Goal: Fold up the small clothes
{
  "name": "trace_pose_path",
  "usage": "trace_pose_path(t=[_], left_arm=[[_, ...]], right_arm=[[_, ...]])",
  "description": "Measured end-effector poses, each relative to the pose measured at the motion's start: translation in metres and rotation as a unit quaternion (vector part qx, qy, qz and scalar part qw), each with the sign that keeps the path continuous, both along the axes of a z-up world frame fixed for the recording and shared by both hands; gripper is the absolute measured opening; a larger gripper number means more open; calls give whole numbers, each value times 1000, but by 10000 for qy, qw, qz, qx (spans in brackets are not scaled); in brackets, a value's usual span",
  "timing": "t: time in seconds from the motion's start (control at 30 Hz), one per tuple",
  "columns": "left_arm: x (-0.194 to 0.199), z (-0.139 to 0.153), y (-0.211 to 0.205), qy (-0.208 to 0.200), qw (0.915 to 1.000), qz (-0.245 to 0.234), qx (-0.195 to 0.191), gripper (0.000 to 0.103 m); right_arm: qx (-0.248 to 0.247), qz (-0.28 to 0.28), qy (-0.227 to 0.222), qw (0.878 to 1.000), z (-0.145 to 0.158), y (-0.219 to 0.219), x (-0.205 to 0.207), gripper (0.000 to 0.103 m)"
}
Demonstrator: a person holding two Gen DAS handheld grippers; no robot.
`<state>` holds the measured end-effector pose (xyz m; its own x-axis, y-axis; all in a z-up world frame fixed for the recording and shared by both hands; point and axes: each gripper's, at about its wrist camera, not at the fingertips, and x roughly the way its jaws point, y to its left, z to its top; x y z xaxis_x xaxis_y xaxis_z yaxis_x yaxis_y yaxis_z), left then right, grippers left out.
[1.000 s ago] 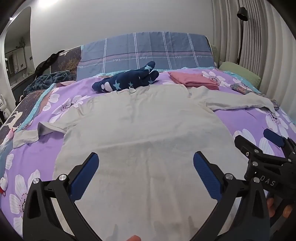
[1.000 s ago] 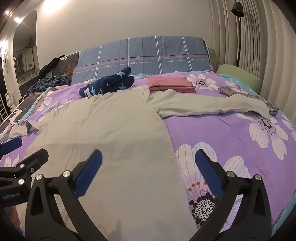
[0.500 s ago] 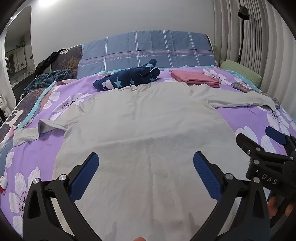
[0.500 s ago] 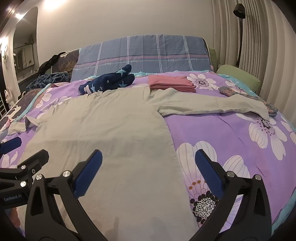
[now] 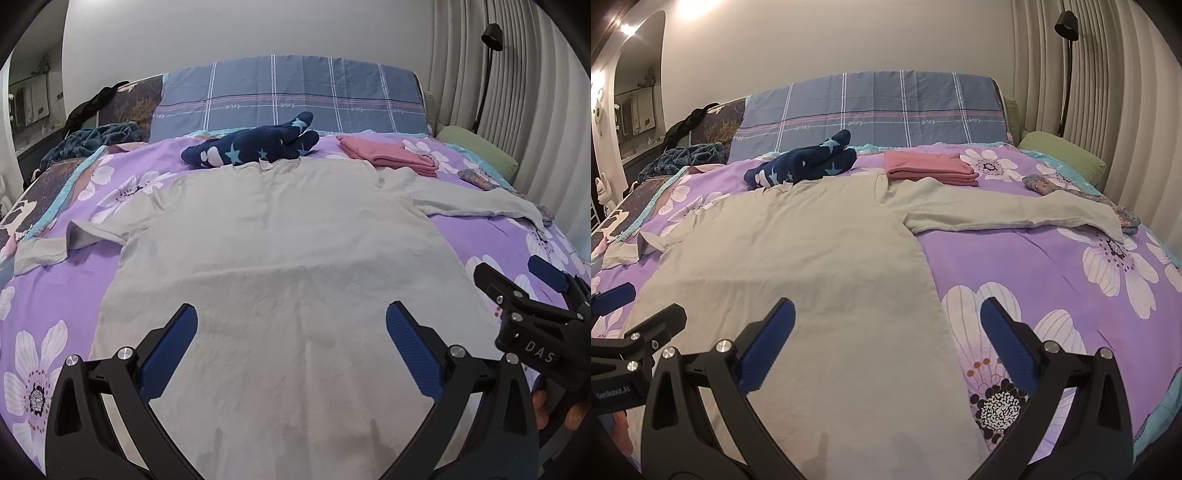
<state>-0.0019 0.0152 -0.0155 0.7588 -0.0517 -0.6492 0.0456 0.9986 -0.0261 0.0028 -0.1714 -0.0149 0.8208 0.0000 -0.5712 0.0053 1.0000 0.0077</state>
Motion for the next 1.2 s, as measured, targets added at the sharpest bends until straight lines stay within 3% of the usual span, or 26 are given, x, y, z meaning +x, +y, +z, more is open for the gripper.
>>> trace_pose_path(t=[0.27,0.47,0.67,1.2], left_arm=[[0,-1,8,-72,9998,144,-110,102],[-1,-4,12,-72,9990,-87,-443,102],[-7,2,4,-415,9986,-224,-238,102],[-7,5,7,-613,9978,-225,-94,102]], right_arm=[[-11,-33,8,10000,0,1,0,101],[-9,-39,-9,10000,0,-1,0,101],[-58,-80,-13,10000,3,-2,0,101],[-100,-73,2,9999,6,-4,2,101]])
